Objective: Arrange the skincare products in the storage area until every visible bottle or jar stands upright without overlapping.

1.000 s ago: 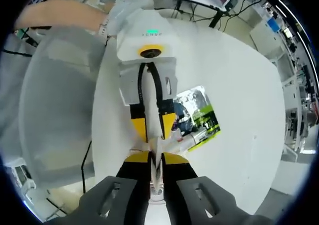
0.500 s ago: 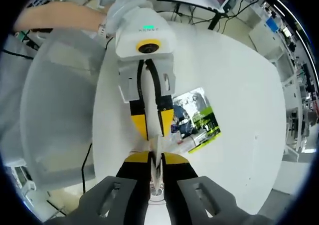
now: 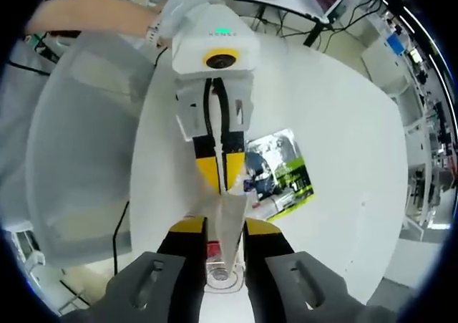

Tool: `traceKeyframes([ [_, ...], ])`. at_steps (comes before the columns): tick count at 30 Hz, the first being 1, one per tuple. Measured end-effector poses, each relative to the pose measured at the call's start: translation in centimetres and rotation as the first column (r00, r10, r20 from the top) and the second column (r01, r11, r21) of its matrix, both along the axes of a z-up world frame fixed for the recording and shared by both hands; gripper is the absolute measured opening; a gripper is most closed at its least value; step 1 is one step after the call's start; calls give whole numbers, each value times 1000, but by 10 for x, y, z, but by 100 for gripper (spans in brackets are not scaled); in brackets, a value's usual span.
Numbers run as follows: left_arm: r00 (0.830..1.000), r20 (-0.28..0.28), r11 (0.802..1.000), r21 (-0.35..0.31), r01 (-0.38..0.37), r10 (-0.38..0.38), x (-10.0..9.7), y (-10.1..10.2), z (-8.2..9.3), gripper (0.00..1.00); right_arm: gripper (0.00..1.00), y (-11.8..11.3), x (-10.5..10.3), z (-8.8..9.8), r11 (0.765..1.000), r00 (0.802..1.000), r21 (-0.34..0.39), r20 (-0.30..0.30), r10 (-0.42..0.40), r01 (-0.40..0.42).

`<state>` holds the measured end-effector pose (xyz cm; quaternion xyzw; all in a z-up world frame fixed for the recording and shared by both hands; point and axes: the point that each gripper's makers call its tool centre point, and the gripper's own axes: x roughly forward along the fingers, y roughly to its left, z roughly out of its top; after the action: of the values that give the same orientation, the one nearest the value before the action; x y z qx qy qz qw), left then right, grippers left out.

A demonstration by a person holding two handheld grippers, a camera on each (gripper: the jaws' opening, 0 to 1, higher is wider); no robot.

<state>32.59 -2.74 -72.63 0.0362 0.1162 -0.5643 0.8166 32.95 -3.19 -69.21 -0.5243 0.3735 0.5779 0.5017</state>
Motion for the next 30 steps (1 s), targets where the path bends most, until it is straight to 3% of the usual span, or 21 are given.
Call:
traceKeyframes([
  [9,999,11,999,-10,-37,37,0,12,13,0,34,1,4,6,999,999,32,35,-8,7],
  [12,997,40,997,40,-69,68,1,19,13,0,42,0,5,7,999,999,35,46,-15,13],
  [20,995,64,992,92,-87,81,-12,31,17,5,56,-2,3,16,994,997,95,55,-56,50],
  [24,992,78,984,140,-109,99,-13,41,19,12,66,-10,-5,19,994,996,99,64,-59,53],
  [27,990,87,981,151,-122,110,-16,45,26,17,70,-12,-4,22,991,995,116,71,-73,65],
  [30,988,114,971,205,-127,105,-17,48,27,21,74,-16,-4,25,987,993,133,71,-96,86],
])
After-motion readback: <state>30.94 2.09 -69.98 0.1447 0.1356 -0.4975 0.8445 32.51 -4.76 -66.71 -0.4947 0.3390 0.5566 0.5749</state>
